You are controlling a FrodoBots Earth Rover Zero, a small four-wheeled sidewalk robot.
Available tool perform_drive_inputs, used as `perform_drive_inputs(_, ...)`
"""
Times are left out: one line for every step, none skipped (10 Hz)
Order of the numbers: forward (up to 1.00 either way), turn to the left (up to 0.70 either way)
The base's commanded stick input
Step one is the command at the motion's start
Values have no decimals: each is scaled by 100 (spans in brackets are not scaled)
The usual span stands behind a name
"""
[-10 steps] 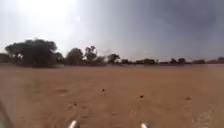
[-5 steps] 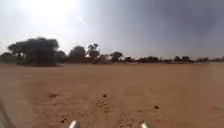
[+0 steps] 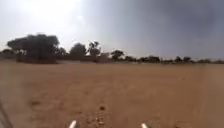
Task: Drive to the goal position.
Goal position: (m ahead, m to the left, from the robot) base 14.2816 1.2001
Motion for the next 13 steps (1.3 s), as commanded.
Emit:
perform_drive_inputs(100,0)
perform_drive_inputs(100,0)
perform_drive_inputs(100,0)
perform_drive_inputs(100,0)
perform_drive_inputs(100,0)
perform_drive_inputs(100,0)
perform_drive_inputs(100,0)
perform_drive_inputs(100,0)
perform_drive_inputs(100,0)
perform_drive_inputs(100,0)
perform_drive_inputs(100,0)
perform_drive_inputs(100,0)
perform_drive_inputs(100,0)
